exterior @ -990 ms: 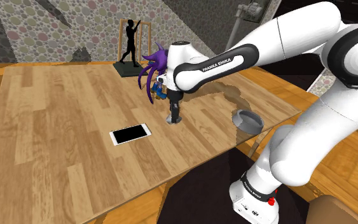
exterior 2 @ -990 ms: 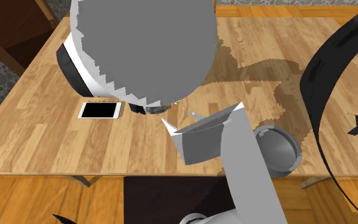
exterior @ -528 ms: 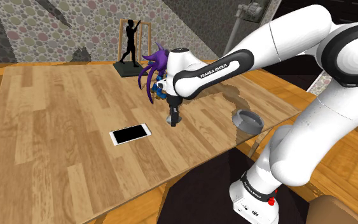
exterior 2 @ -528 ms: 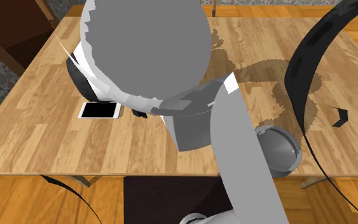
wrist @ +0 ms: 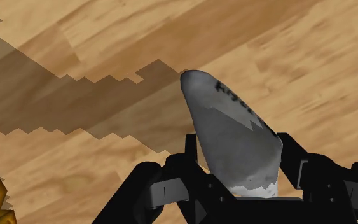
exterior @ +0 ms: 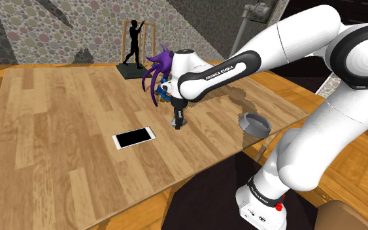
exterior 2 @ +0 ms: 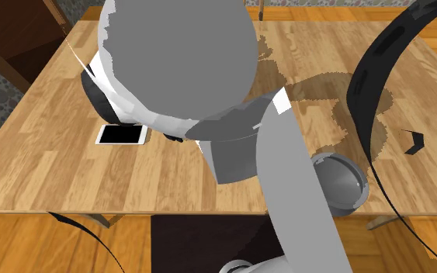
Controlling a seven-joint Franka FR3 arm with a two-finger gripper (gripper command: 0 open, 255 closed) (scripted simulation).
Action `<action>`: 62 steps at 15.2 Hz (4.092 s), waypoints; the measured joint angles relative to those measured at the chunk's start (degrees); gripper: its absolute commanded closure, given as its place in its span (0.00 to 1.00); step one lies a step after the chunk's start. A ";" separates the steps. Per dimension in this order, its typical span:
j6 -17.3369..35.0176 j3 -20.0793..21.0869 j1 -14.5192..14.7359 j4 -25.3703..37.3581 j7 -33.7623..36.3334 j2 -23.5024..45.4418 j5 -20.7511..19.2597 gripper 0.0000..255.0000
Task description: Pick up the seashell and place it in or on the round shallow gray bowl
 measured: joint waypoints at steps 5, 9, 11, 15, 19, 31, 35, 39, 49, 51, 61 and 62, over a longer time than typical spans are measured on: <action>0.00 0.00 0.00 0.00 0.00 0.00 0.00 1.00; -1.75 0.00 0.01 0.74 -0.18 -1.03 0.12 1.00; -3.26 -0.02 0.00 1.28 -0.36 -2.01 0.21 1.00; -6.44 -0.01 0.03 2.96 -0.64 -3.53 0.39 1.00; -9.63 0.10 0.15 4.26 -0.73 -5.43 0.58 1.00; -18.07 -0.57 -0.32 7.71 -2.41 -10.49 0.61 1.00; -17.79 -3.21 -2.32 1.78 -6.17 -16.42 -0.83 1.00; -18.10 -6.35 -4.76 -3.72 -10.41 -22.63 -3.03 1.00; -20.10 -15.38 -12.53 -12.02 -22.02 -34.55 -10.84 1.00; -20.54 -17.16 -14.17 -13.20 -24.29 -36.53 -12.54 1.00; -21.26 -29.05 -23.04 -13.43 -38.66 -40.63 -22.35 1.00; -21.40 -30.15 -23.76 -13.07 -40.04 -40.80 -23.16 1.00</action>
